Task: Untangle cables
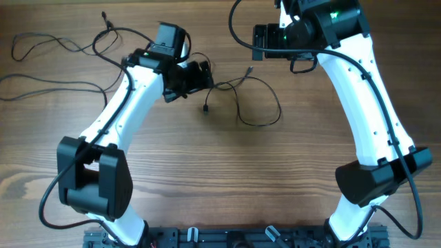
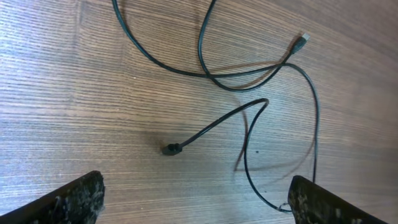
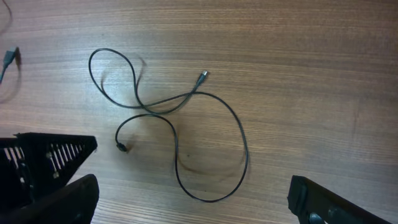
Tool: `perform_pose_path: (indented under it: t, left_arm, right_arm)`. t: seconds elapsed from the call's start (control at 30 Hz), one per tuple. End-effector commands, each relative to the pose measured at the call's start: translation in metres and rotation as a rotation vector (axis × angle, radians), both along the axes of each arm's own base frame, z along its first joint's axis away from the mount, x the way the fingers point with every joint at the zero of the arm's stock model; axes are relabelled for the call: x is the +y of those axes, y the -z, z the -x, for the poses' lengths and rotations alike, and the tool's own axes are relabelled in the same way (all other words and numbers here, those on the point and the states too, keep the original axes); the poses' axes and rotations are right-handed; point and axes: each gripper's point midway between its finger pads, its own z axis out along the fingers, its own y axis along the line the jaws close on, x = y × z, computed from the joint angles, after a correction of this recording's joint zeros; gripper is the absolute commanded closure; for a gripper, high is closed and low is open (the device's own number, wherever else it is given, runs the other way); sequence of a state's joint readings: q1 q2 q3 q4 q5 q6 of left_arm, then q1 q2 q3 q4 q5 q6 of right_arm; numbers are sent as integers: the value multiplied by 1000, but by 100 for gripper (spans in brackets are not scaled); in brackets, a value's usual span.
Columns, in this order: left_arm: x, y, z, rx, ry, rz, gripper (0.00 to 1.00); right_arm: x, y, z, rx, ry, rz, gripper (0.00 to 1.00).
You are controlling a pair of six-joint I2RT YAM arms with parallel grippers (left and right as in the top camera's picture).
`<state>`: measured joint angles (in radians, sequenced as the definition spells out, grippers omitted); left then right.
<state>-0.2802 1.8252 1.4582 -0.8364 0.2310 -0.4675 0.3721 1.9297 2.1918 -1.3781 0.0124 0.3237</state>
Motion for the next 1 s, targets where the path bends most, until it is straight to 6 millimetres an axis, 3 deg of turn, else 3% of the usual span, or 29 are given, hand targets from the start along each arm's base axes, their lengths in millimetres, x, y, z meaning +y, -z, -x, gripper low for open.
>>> perform_pose_path:
  t: [0.0, 0.17, 0.23, 0.3, 0.5, 0.57, 0.63, 0.67, 0.73, 0.77, 0.83, 0.93, 0.97]
  left_arm:
    - [3, 11, -1, -21, 62, -58, 4]
    - [-21, 22, -5, -67, 180, -72, 2]
    - [-32, 35, -8, -66, 201, -72, 4]
    - [-40, 51, -8, -48, 221, -76, 3]
    - [-48, 82, -14, -31, 232, -89, 10]
    - [-49, 89, -14, -24, 234, -87, 32]
    - [-52, 92, -11, -12, 242, -78, 67]
    - [-54, 90, -11, -12, 243, -67, 91]
    - [-66, 74, -7, -16, 268, 15, 96]
    - [-77, 55, -3, -32, 292, 88, 96]
    - [-92, 7, 3, -98, 336, 205, 96]
    - [-98, -63, 13, -209, 337, 297, 96]
    - [-98, -97, 21, -276, 346, 333, 96]
  right_arm:
    - [-2, 3, -1, -1, -3, 24, 0]
    - [5, 0, -5, -12, 29, -30, 0]
    - [15, -2, -5, 7, 86, -120, 0]
    - [14, -4, 2, 20, 17, -105, 0]
    - [-101, 9, 32, 197, 326, 42, 0]
    - [-109, 11, 32, 217, 288, 7, 0]
    - [-112, 13, 31, 223, 229, -2, 0]
    - [-113, 13, 30, 222, 220, 2, 0]
    - [-113, 13, 30, 222, 221, 1, 0]
    - [-113, 14, 31, 225, 222, 2, 0]
    - [-113, 23, 34, 254, 226, 6, 0]
    - [-111, 54, 39, 332, 248, 1, 0]
    - [-103, 67, 44, 376, 227, -35, 0]
